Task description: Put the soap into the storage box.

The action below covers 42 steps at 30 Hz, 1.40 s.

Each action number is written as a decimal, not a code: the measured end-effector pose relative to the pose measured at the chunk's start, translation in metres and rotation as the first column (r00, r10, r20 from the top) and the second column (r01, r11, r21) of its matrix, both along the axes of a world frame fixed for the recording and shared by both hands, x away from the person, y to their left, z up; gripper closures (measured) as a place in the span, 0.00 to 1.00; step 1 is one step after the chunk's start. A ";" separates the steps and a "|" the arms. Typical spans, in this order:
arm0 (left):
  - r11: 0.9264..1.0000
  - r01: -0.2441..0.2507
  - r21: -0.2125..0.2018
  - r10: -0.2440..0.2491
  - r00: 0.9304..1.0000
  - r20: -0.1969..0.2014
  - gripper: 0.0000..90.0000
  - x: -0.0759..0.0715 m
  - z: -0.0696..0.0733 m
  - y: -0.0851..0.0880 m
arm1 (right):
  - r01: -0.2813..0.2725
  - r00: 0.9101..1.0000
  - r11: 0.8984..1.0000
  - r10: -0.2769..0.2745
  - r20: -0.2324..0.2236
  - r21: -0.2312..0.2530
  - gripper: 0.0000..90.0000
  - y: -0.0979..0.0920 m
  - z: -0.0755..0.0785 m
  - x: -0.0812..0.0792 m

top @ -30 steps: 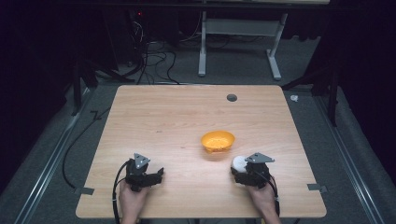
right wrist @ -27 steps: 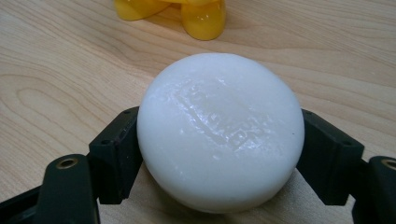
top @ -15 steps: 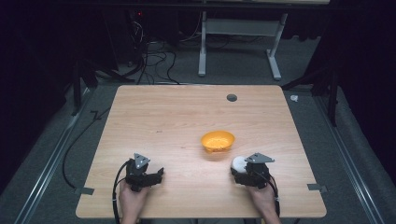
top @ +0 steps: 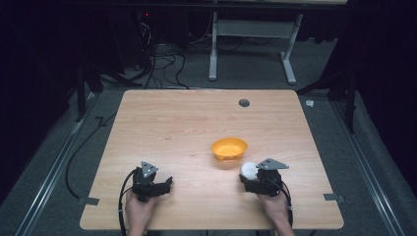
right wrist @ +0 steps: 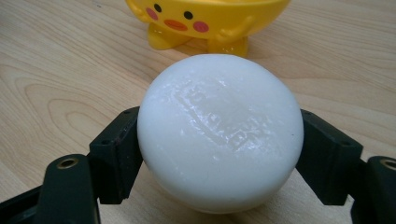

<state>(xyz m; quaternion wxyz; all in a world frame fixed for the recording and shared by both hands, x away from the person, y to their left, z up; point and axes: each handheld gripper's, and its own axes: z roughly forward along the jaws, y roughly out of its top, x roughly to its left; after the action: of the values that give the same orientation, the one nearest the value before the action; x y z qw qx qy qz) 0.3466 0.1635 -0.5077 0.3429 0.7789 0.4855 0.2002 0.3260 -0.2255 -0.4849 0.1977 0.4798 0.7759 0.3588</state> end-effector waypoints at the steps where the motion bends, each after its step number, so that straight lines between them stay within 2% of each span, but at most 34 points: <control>1: 1.000 0.000 0.000 0.000 1.000 0.000 0.17 0.000 0.000 0.000 | 0.000 1.000 1.000 0.000 -0.002 0.005 0.28 0.000 0.001 0.000; 4: 1.000 0.000 0.000 0.000 1.000 0.000 0.17 0.000 0.000 0.000 | -0.012 1.000 0.999 0.013 -0.024 0.030 0.28 0.000 0.004 0.001; 8: 1.000 -0.001 0.000 0.001 1.000 0.001 0.17 0.000 0.000 0.000 | -0.026 0.999 0.998 0.026 -0.018 0.049 0.28 0.001 0.009 0.002; 13: 1.000 0.001 0.000 -0.001 1.000 0.000 0.17 0.000 0.000 0.000 | -0.045 0.999 0.998 0.046 -0.009 0.040 0.28 0.005 0.015 0.005; 24: 1.000 0.002 -0.001 -0.002 1.000 0.000 0.17 0.000 0.000 0.000 | -0.051 0.999 0.998 0.051 0.005 0.045 0.28 0.006 0.027 0.007; 42: 1.000 0.002 -0.001 -0.002 1.000 0.000 0.17 0.000 0.000 0.000 | -0.079 0.996 0.995 0.078 0.033 0.058 0.28 0.011 0.047 0.023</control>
<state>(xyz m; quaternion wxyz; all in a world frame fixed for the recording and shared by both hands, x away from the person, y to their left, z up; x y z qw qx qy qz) 0.3465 0.1635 -0.5076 0.3432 0.7792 0.4850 0.1996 0.3487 -0.2146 -0.4381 0.1812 0.4489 0.7800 0.3965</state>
